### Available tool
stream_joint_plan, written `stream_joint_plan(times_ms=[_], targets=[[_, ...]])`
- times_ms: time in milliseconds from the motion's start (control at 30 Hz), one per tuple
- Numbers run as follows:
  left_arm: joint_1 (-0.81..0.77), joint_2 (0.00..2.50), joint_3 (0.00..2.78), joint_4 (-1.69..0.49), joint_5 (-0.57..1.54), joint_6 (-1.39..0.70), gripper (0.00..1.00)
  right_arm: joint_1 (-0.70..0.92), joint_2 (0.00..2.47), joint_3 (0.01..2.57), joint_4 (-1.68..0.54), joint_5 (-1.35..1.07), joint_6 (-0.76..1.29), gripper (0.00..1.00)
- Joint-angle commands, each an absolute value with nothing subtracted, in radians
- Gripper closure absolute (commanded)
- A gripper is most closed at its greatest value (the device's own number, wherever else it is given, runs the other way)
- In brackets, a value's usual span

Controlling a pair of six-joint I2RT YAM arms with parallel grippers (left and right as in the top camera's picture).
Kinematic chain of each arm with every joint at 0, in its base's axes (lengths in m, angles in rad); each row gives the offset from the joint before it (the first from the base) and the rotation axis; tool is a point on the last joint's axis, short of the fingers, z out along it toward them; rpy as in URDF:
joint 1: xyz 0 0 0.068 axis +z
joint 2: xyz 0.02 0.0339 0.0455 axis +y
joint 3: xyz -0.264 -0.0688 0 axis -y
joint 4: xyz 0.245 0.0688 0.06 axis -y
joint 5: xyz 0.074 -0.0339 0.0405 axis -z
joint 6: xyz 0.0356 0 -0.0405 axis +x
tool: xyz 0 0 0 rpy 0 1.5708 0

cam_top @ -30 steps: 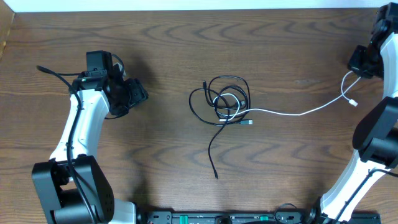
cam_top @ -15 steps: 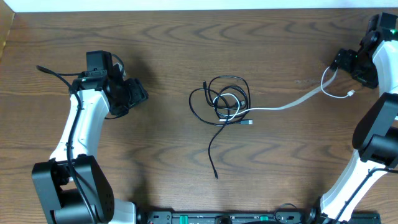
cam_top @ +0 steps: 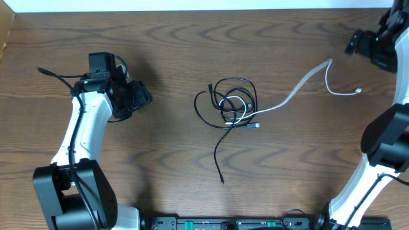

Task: Untangle cables
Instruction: 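Carry the white cable rightward with the right gripper, drawing it out, then release the white cable and move the right gripper back to the bundle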

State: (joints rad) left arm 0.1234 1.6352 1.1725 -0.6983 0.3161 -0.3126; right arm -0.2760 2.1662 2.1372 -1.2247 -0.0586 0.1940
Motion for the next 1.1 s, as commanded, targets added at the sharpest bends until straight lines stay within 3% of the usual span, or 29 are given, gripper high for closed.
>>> stream_joint_plan(times_ms=[0, 100, 233, 467, 500, 533, 567, 600, 633, 667, 700, 733, 767, 800, 967, 1033, 1067], targets=[[0.127, 1.646, 1.164, -0.698, 0.313, -0.296, 0.33, -0.221, 2.149, 2.169, -1.235, -0.194, 0.141, 0.01], [0.127, 1.646, 1.164, -0.698, 0.313, -0.296, 0.33, -0.189, 2.149, 2.169, -1.221, -0.109, 0.175, 0.01], [0.127, 1.646, 1.164, -0.699, 0.313, -0.296, 0.33, -0.167, 2.149, 2.169, -1.186, 0.192, 0.329, 0.01], [0.127, 1.646, 1.164, -0.699, 0.313, -0.297, 0.33, -0.139, 2.149, 2.150, -1.262, -0.144, 0.220, 0.05], [0.127, 1.646, 1.164, -0.699, 0.313, -0.296, 0.33, -0.134, 2.149, 2.144, -1.276, -0.172, 0.220, 0.09], [0.127, 1.646, 1.164, -0.699, 0.313, -0.296, 0.33, -0.128, 2.149, 2.135, -1.289, -0.200, 0.220, 0.20], [0.127, 1.646, 1.164, -0.699, 0.313, -0.296, 0.33, -0.121, 2.149, 2.128, -1.297, -0.220, 0.220, 0.43], [0.127, 1.646, 1.164, -0.699, 0.313, -0.297, 0.33, -0.113, 2.149, 2.120, -1.309, -0.238, 0.220, 0.56], [0.127, 1.646, 1.164, -0.699, 0.313, -0.296, 0.33, -0.103, 2.149, 2.107, -1.319, -0.257, 0.220, 0.60], [0.127, 1.646, 1.164, -0.699, 0.313, -0.297, 0.33, -0.094, 2.149, 2.093, -1.322, -0.276, 0.220, 0.57], [0.127, 1.646, 1.164, -0.699, 0.313, -0.297, 0.33, -0.084, 2.149, 2.077, -1.324, -0.297, 0.220, 0.41], [0.127, 1.646, 1.164, -0.699, 0.313, -0.297, 0.33, -0.073, 2.149, 2.059, -1.324, -0.323, 0.220, 0.19], [0.127, 1.646, 1.164, -0.699, 0.313, -0.297, 0.33, -0.063, 2.149, 2.040, -1.321, -0.342, 0.220, 0.06], [0.127, 1.646, 1.164, -0.699, 0.313, -0.297, 0.33, -0.051, 2.149, 2.012, -1.315, -0.366, 0.219, 0.01], [0.127, 1.646, 1.164, -0.699, 0.313, -0.297, 0.33, 0.010, 2.149, 1.892, -1.259, -0.429, 0.201, 0.01], [0.127, 1.646, 1.164, -0.699, 0.313, -0.297, 0.33, 0.030, 2.149, 1.853, -1.232, -0.429, 0.201, 0.10], [0.127, 1.646, 1.164, -0.699, 0.313, -0.297, 0.33, 0.056, 2.149, 1.814, -1.212, -0.429, 0.201, 0.25]])
